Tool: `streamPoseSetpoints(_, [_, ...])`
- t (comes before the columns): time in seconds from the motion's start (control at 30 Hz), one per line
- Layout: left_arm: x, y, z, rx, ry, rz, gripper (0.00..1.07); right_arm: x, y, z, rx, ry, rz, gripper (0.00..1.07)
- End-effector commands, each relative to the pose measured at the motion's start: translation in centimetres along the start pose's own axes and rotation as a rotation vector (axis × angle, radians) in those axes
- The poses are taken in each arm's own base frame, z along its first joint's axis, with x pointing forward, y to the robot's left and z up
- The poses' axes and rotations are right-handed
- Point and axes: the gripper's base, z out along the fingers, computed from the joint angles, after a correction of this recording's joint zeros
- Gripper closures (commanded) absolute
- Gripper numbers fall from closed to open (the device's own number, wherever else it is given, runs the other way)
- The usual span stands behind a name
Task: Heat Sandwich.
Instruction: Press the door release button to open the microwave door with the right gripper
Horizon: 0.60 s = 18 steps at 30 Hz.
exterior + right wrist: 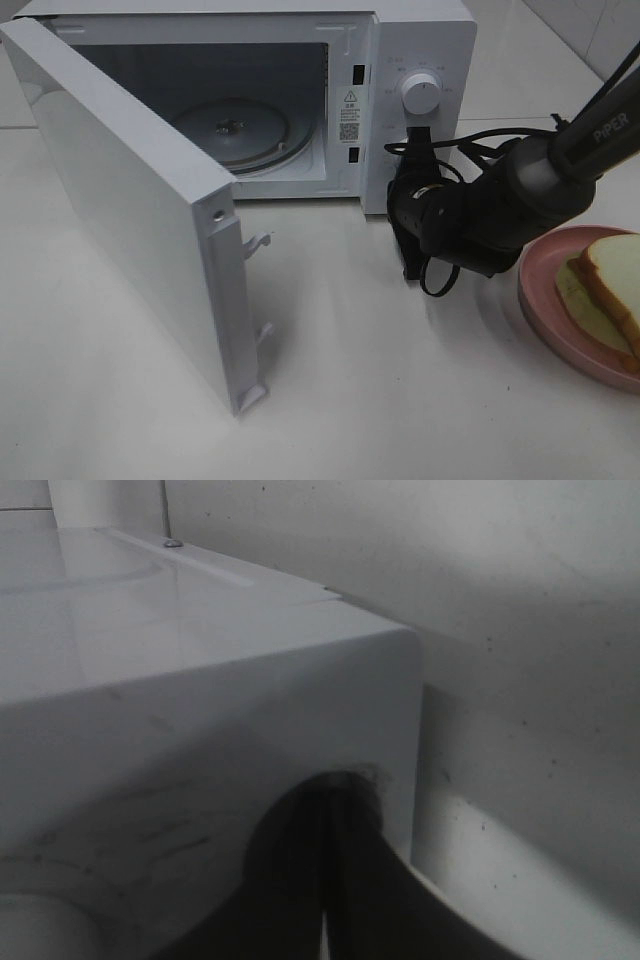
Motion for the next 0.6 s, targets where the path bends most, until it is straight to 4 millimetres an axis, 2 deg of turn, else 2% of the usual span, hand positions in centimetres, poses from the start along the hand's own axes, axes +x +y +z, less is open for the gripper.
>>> streamPoseSetpoints(0.03, [0.1,0.0,-0.3,0.007,-0.032,0.000,0.09,0.4,2.7,-0.5,-0.137,0.027,-0.038,1.07])
streamPoseSetpoints(0.13, [0.1,0.0,-0.3,0.007,-0.032,0.000,0.09,0.8,2.1,-1.1,-0.111,0.041,-0.041,1.07])
streamPoseSetpoints(0.6, [0.1,0.0,-0.3,0.007,-0.032,0.000,0.09,-0.5,0.3,-4.2,0.029,0.071,-0.089,1.06])
